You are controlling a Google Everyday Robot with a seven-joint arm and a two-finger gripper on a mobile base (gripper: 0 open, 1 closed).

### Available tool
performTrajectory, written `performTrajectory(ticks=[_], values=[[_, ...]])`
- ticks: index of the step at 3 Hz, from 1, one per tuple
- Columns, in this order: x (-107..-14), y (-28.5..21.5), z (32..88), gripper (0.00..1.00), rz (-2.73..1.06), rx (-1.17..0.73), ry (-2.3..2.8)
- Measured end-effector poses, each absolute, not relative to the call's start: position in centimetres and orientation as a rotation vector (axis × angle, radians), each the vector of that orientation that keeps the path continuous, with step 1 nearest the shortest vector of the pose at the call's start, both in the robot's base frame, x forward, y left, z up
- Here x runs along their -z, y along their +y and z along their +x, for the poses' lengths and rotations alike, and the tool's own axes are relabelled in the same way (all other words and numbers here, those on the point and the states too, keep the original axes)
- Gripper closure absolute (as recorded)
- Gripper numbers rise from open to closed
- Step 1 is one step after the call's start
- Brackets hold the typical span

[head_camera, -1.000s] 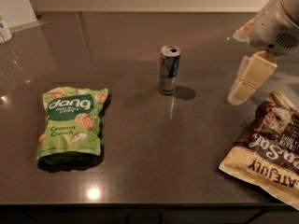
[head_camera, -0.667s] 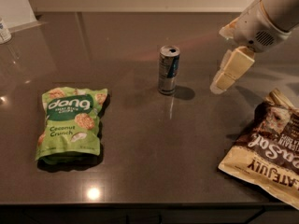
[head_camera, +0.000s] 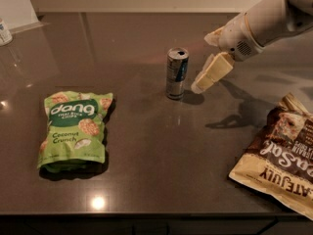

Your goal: Pick redbull can

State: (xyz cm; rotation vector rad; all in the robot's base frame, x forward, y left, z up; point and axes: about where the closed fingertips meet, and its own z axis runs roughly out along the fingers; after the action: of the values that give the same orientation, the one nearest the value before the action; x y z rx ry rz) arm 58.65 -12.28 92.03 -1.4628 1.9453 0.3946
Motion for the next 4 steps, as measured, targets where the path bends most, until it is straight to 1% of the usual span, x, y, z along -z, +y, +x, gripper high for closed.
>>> performTrajectory(ticks=[2,3,4], values=[[-90.5,-8.8,60.4,0.00,-1.384,-0.577,1.844],[-90.5,-7.6,60.8,0.16,-1.365,-0.628,1.812],[-91.5,-6.7,61.1,0.40,-1.372,-0.674,1.771]])
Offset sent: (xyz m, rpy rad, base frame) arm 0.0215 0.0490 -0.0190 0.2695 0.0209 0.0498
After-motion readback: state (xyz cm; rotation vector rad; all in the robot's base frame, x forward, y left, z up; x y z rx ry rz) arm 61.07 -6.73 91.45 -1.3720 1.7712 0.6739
